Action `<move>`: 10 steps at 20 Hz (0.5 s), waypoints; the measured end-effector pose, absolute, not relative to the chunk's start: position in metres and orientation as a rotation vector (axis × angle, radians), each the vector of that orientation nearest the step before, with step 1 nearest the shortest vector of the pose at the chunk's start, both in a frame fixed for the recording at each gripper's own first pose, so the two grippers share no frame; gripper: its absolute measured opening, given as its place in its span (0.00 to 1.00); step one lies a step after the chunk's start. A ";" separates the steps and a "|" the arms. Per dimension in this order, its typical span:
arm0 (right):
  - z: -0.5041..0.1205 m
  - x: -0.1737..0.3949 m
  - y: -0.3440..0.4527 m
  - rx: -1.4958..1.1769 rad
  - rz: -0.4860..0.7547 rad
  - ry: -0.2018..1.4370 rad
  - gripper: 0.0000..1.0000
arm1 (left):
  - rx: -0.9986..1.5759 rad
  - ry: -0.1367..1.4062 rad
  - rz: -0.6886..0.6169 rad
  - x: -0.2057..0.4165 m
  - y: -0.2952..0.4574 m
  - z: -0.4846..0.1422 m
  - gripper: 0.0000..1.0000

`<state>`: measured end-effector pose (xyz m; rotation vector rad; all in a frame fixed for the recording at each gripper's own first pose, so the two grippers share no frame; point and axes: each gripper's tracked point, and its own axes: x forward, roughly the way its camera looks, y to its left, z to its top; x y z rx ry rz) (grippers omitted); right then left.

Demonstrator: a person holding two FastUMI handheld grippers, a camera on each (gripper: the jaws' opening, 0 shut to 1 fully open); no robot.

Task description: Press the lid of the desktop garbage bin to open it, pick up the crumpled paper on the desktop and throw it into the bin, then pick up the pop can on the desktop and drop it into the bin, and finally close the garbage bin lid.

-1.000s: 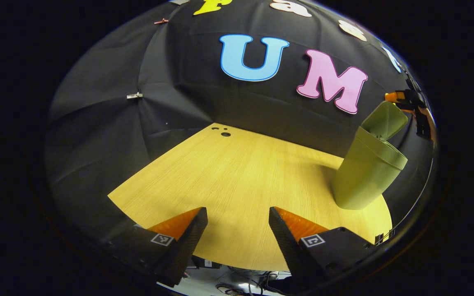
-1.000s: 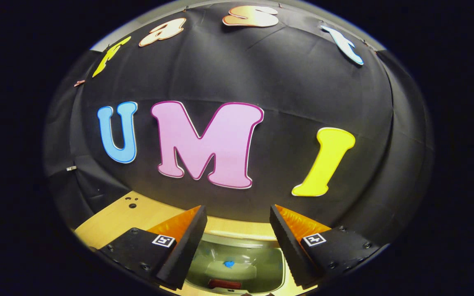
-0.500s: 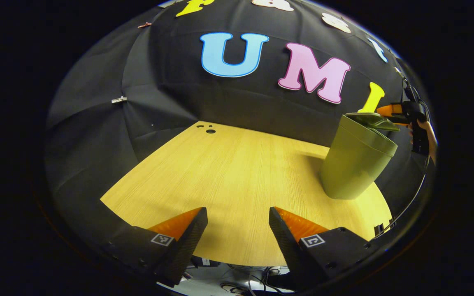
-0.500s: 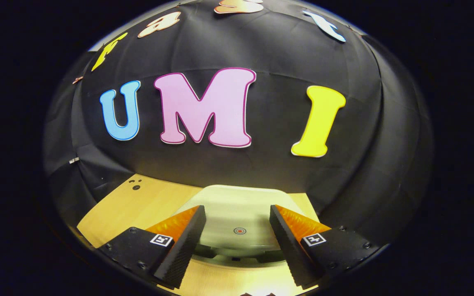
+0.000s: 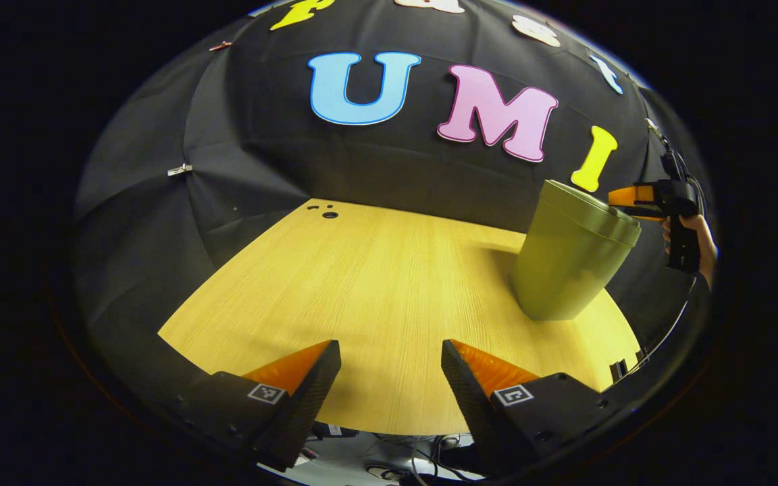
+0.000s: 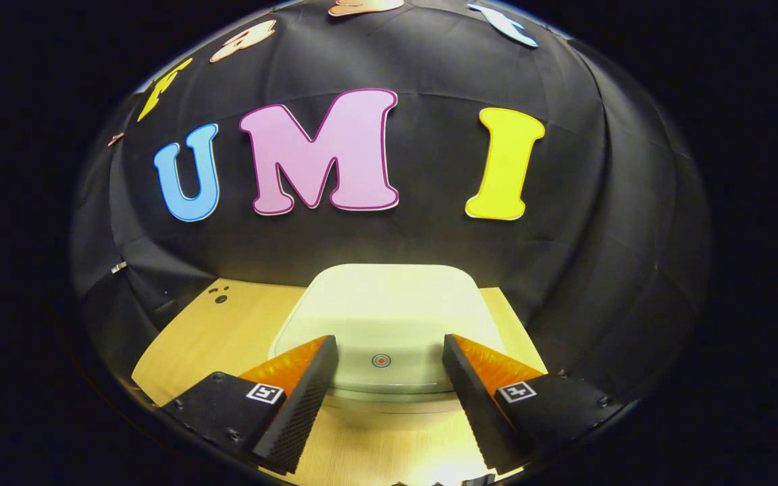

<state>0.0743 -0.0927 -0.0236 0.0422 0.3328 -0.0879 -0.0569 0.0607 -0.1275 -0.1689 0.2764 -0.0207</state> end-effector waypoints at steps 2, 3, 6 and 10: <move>-0.025 0.075 -0.089 0.028 -0.090 0.334 0.99 | -0.167 0.281 -0.026 -0.058 0.060 -0.130 0.96; -0.025 0.076 -0.088 0.036 -0.091 0.336 0.99 | -0.168 0.282 -0.029 -0.057 0.060 -0.131 0.96; -0.028 0.075 -0.087 0.058 -0.094 0.361 1.00 | -0.187 0.289 -0.035 -0.058 0.061 -0.131 0.96; -0.034 0.073 -0.087 0.046 -0.105 0.355 1.00 | -0.177 0.279 -0.040 -0.056 0.064 -0.124 0.96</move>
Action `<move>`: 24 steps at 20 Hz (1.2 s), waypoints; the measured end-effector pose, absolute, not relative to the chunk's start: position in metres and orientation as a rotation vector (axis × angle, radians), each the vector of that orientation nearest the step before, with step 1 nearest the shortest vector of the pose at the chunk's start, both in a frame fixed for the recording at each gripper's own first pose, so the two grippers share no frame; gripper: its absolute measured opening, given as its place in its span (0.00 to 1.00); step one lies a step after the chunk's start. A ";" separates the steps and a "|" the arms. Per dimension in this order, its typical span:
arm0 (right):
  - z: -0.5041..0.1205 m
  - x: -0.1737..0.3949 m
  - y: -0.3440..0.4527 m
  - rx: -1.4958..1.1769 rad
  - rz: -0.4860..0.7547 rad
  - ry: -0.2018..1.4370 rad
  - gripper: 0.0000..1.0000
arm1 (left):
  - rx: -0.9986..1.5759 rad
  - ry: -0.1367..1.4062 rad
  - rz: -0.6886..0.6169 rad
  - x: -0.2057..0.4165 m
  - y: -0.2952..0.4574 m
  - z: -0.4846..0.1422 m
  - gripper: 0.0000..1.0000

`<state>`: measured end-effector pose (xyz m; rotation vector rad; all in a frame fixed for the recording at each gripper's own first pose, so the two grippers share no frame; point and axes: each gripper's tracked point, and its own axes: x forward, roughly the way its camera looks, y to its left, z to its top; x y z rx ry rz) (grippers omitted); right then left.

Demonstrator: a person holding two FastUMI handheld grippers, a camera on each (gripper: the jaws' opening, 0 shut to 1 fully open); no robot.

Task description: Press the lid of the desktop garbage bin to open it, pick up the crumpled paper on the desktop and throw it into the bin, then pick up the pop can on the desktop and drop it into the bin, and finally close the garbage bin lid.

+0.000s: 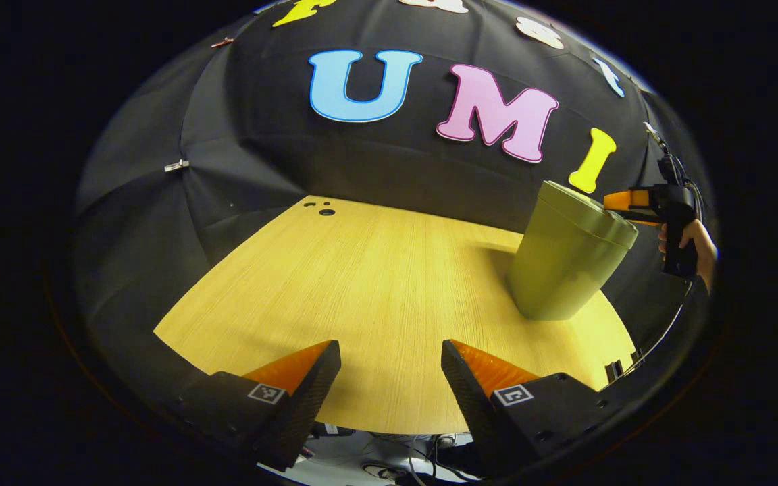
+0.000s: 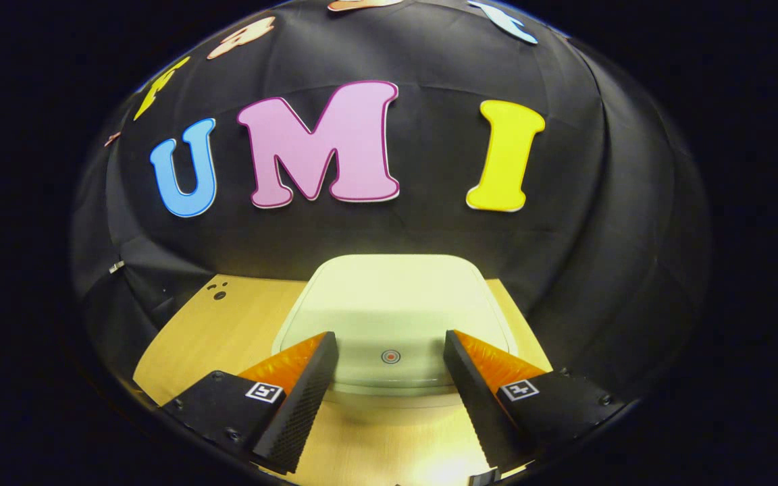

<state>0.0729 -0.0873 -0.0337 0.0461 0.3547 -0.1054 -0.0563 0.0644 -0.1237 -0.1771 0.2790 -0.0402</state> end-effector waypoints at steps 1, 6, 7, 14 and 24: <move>-0.029 0.076 -0.085 0.055 -0.111 0.345 1.00 | -0.168 0.276 -0.042 -0.055 0.065 -0.122 0.96; -0.017 0.060 -0.081 0.050 -0.125 0.299 0.99 | -0.167 0.228 -0.071 -0.050 0.065 -0.101 0.96; -0.007 0.055 -0.078 0.043 -0.130 0.265 0.99 | -0.163 0.212 -0.073 -0.049 0.066 -0.095 0.96; 0.039 -0.009 -0.046 0.042 -0.145 0.120 0.99 | -0.127 0.075 -0.105 -0.050 0.075 -0.030 0.96; 0.003 -0.077 0.029 0.027 -0.039 0.115 0.99 | -0.064 -0.154 -0.065 -0.084 0.076 0.044 0.96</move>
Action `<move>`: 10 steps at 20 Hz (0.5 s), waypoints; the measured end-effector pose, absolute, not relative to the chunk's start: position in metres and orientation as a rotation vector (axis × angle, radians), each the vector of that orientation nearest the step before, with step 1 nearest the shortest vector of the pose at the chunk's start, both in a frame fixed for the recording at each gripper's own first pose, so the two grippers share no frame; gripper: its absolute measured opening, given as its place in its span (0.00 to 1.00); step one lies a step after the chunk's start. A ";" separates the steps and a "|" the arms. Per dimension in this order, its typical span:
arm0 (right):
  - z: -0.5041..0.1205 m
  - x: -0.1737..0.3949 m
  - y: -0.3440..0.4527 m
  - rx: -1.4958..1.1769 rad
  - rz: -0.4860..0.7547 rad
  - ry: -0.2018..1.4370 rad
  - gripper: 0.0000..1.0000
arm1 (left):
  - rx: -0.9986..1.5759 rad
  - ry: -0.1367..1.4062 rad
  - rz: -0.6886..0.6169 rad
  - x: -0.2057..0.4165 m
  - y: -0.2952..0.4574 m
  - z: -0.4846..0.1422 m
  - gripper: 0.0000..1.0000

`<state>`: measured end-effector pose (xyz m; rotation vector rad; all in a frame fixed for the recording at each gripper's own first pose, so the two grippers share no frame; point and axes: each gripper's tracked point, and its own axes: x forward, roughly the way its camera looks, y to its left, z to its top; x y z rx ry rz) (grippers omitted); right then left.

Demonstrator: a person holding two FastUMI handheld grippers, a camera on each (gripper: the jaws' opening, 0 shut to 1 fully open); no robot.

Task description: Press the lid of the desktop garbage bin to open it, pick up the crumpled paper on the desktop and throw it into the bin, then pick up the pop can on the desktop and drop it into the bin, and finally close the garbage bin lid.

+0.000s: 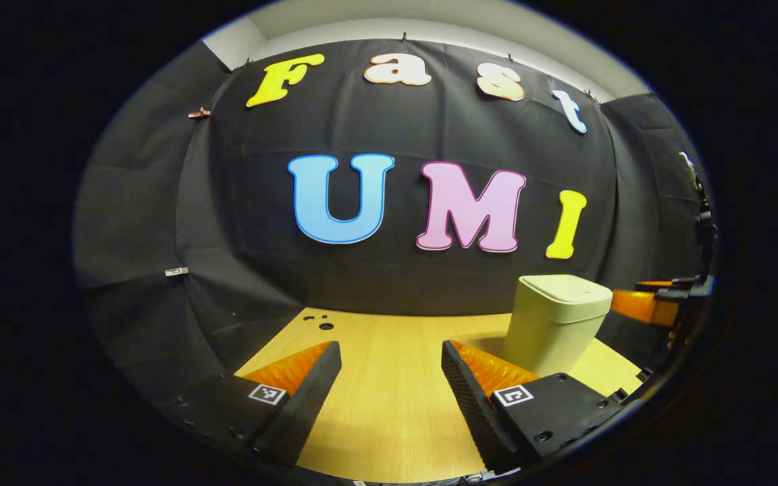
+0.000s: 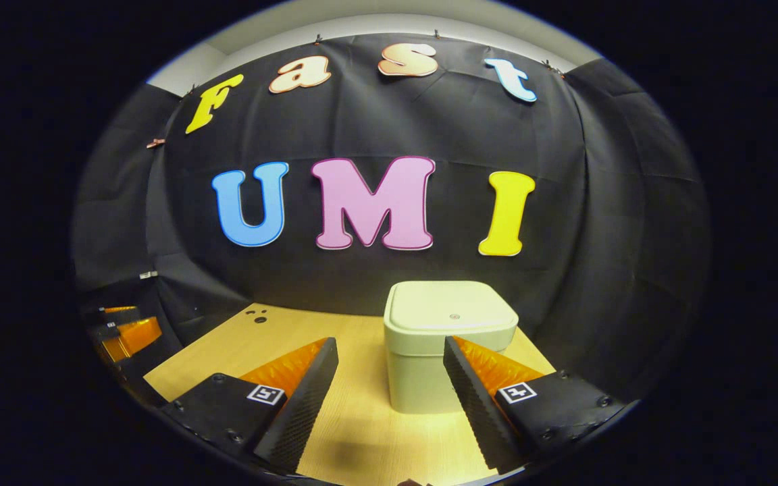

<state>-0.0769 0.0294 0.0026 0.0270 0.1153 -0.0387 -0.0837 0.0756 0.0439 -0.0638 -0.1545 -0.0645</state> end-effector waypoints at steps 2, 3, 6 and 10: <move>-0.008 -0.084 0.036 0.024 -0.023 0.129 0.99 | -0.068 -0.163 -0.078 -0.090 0.068 0.044 0.96; -0.010 -0.088 0.039 0.022 -0.015 0.124 0.99 | -0.071 -0.160 -0.076 -0.093 0.065 0.041 0.96; -0.013 -0.100 0.049 -0.001 0.020 0.097 0.99 | -0.100 -0.150 -0.080 -0.103 0.056 0.033 0.96; -0.015 -0.107 0.056 -0.009 0.068 0.087 0.99 | -0.096 -0.139 -0.076 -0.114 0.053 0.021 0.96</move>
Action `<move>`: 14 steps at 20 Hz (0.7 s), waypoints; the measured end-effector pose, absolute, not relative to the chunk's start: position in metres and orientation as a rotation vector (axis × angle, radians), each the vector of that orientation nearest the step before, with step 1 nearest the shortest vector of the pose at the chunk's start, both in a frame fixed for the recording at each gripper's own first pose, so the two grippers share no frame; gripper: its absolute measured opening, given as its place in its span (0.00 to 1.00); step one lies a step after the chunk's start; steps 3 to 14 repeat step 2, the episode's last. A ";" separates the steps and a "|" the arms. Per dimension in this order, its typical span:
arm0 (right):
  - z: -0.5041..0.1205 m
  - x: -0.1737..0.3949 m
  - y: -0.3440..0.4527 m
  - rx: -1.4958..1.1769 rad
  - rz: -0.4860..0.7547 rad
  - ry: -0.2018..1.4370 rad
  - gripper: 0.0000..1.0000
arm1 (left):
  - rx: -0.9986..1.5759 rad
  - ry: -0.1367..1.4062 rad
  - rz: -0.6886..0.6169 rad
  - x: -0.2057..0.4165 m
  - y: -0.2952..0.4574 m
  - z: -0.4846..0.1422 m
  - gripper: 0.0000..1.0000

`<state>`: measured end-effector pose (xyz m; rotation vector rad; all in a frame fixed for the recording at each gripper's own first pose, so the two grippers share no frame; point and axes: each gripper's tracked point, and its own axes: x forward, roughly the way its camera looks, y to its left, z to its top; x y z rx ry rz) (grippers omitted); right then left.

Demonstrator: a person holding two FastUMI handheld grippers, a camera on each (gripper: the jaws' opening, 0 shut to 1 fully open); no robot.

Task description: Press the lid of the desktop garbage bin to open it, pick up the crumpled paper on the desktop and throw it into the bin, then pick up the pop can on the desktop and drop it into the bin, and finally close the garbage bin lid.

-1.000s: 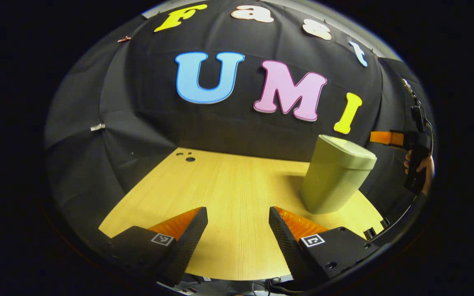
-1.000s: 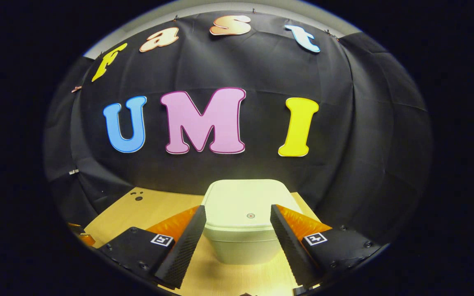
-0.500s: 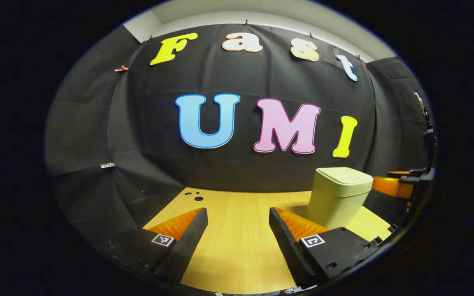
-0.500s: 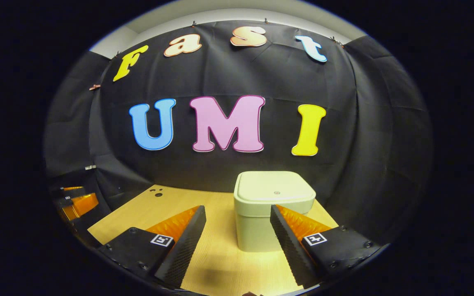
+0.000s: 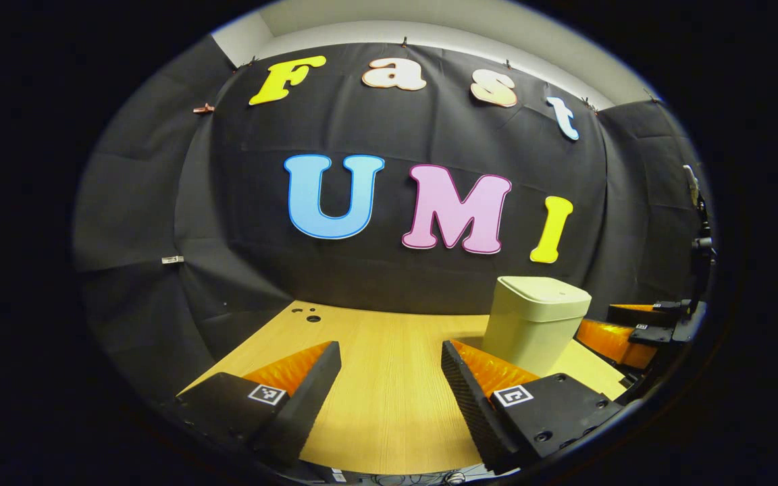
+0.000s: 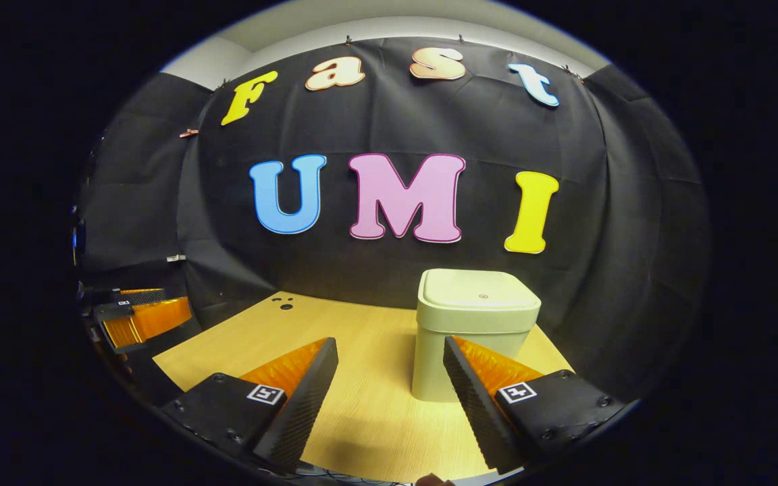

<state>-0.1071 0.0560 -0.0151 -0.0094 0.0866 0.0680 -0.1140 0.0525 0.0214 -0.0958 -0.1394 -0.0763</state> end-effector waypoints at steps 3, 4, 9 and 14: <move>-0.015 -0.109 0.058 -0.001 0.083 0.083 0.99 | -0.107 -0.132 -0.069 -0.117 0.052 0.017 0.96; -0.015 -0.109 0.058 -0.001 0.083 0.083 0.99 | -0.107 -0.132 -0.069 -0.117 0.052 0.017 0.96; -0.015 -0.109 0.058 -0.001 0.083 0.083 0.99 | -0.107 -0.132 -0.069 -0.117 0.052 0.017 0.96; -0.015 -0.109 0.058 -0.001 0.083 0.083 0.99 | -0.107 -0.132 -0.069 -0.117 0.052 0.017 0.96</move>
